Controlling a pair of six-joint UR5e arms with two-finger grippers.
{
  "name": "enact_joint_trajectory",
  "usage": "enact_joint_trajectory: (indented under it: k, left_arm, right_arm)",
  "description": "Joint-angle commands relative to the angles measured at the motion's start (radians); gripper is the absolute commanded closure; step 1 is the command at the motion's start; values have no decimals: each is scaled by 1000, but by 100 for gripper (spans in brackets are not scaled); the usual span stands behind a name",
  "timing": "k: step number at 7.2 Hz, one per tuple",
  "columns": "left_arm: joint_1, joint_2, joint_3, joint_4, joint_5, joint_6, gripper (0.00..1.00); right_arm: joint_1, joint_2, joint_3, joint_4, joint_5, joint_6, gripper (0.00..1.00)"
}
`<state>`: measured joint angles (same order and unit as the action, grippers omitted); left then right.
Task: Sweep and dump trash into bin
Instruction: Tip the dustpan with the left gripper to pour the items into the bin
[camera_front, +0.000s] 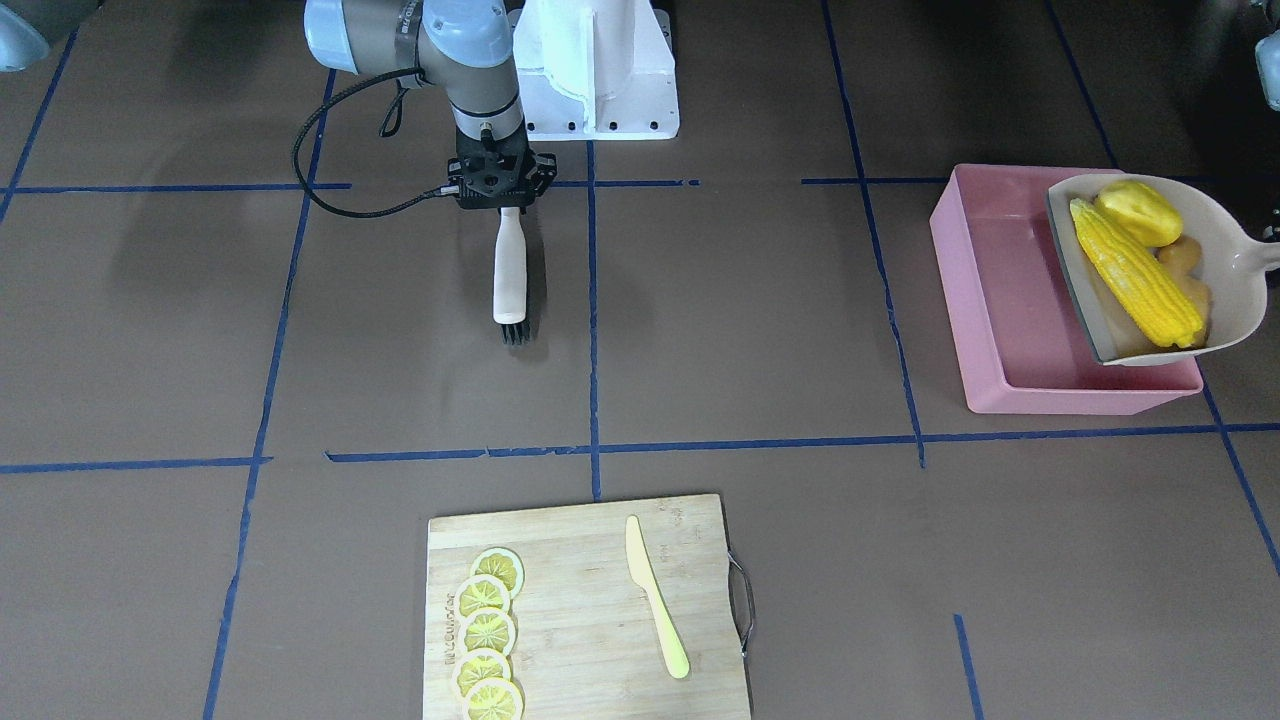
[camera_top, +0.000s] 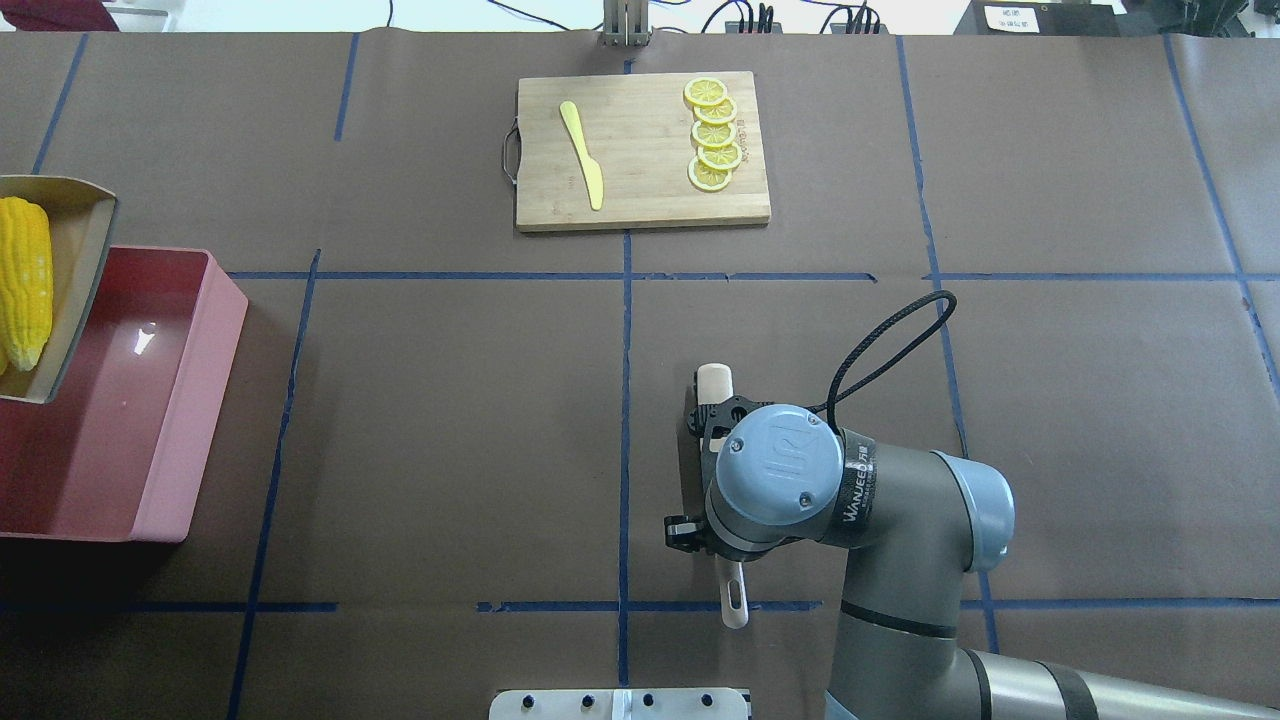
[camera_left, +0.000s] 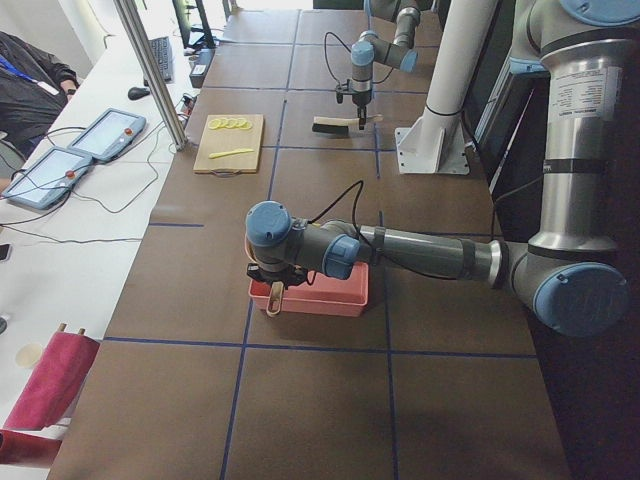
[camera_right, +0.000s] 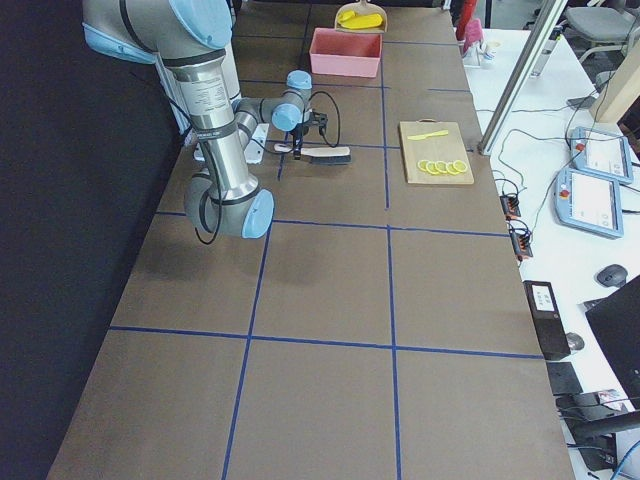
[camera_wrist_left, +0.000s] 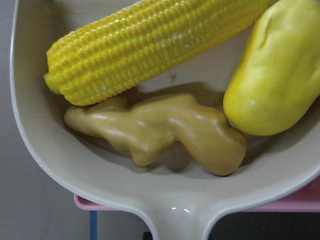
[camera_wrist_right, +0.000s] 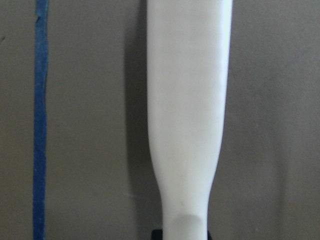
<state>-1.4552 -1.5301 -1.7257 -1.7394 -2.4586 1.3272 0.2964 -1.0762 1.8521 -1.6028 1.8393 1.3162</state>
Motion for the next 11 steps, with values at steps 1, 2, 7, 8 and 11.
enact_joint_trajectory:
  k: [1,2,7,8,11]
  left_arm:
    - [9,2,-31,0,104,-2,100]
    - [27,4,-54,10,183,-2,100]
    - [95,65,-282,217,476,81,100]
    - [96,67,-282,218,478,81,100]
    - [96,73,-282,218,500,81,100]
  right_arm:
    - [-3,-1,-1,1,-2,1,100]
    - [-5,-1,-1,3,0,0,100]
    - [-13,-14,-1,9,-8,0,100]
    - [-14,-14,-1,9,-8,0,100]
    - [-16,-13,-1,11,-8,0,100]
